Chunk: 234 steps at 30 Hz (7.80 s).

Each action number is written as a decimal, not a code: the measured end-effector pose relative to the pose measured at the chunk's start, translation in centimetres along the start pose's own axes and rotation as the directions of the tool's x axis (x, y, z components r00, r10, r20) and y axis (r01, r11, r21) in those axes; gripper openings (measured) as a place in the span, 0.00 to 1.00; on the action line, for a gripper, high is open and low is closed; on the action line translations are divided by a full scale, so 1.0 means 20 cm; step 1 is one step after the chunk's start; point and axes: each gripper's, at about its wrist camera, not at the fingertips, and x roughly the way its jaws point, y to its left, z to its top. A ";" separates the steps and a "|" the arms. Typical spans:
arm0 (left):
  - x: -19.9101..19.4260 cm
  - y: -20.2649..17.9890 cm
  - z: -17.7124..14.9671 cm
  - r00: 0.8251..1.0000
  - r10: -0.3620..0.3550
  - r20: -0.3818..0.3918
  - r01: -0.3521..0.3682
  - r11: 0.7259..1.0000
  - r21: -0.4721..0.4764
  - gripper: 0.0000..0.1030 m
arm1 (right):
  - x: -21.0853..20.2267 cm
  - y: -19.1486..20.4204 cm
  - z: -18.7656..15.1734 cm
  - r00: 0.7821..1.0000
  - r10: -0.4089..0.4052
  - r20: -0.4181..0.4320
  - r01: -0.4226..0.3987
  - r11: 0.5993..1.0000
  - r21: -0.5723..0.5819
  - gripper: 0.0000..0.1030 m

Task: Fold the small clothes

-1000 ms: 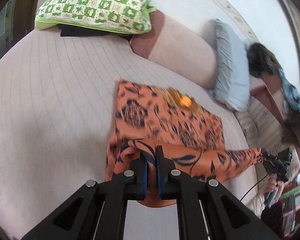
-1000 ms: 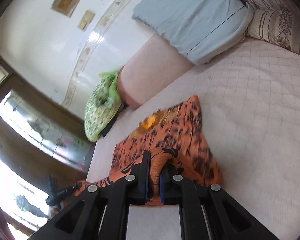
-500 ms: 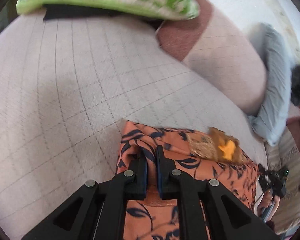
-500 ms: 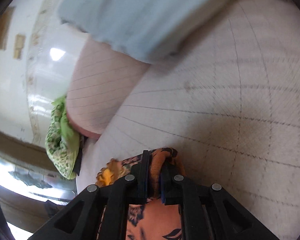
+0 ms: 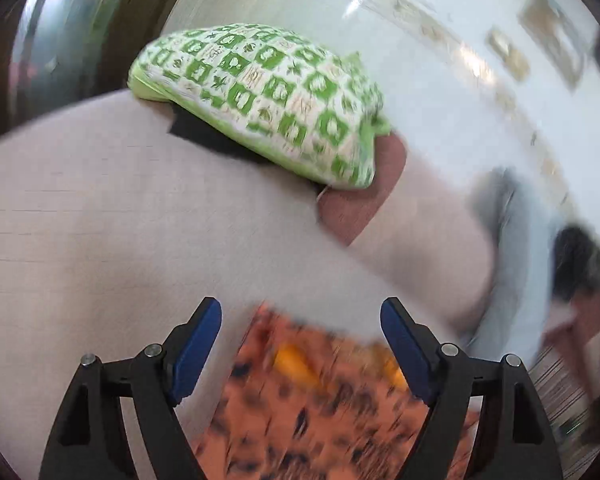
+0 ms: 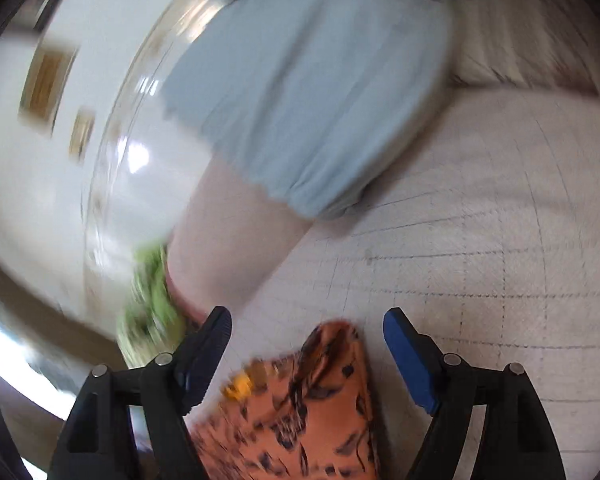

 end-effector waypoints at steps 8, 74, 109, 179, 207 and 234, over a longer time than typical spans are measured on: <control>0.10 0.07 -0.42 0.959 0.221 -0.178 -0.209 0.974 0.085 0.81 | 0.44 0.84 -0.77 0.911 -0.134 -0.390 -0.104 0.841 -0.531 0.31; 0.56 -0.30 -0.56 0.879 0.446 -0.167 -0.293 0.783 0.548 0.93 | -0.01 0.23 -0.82 0.919 -0.377 -0.111 0.282 0.829 -0.484 0.32; 0.41 -0.51 -0.70 0.940 0.337 -0.058 -0.236 0.763 0.601 0.93 | 0.20 0.43 -0.94 0.953 -0.174 -0.247 0.035 0.876 -0.481 0.32; 0.17 -0.06 -0.55 0.904 0.411 -0.114 -0.348 0.865 0.361 0.96 | 0.00 0.33 -0.84 0.965 -0.233 -0.118 0.180 0.921 -0.347 0.33; 0.05 -0.06 -0.56 0.926 0.368 -0.078 -0.307 0.858 0.411 0.96 | 0.05 0.60 -1.08 0.977 -0.176 -0.123 0.094 0.865 -0.492 0.37; 0.35 -0.45 -0.69 0.955 0.277 -0.103 -0.170 0.801 0.574 1.00 | 0.23 0.60 -0.93 0.978 -0.161 -0.131 0.075 0.864 -0.497 0.37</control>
